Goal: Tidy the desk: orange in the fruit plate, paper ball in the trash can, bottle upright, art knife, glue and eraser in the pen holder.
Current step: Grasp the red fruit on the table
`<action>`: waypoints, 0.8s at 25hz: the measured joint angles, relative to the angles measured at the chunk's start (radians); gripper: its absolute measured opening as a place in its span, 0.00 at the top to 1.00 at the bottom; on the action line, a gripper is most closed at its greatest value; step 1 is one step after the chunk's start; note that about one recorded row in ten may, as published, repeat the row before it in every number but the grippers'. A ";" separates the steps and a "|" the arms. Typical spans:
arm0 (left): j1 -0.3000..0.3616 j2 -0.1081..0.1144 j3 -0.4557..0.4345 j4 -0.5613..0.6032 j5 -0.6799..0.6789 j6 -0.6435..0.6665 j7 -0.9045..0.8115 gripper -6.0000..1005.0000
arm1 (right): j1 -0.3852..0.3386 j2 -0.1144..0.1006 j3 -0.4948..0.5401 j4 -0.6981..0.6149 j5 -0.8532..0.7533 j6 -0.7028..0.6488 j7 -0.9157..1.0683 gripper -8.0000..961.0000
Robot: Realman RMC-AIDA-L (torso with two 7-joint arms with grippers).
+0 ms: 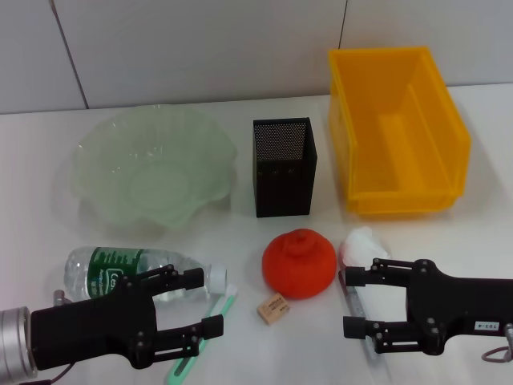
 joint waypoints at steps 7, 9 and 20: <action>0.003 0.000 -0.001 0.000 -0.004 0.001 0.003 0.22 | 0.000 0.000 0.000 0.001 -0.001 0.000 0.000 0.21; 0.003 0.000 -0.001 0.000 -0.004 0.001 0.003 0.22 | 0.000 0.000 0.000 0.001 -0.001 0.000 0.000 0.21; 0.004 -0.002 0.000 -0.003 -0.008 -0.004 0.013 0.22 | -0.015 0.021 0.093 -0.016 0.029 0.087 -0.041 0.22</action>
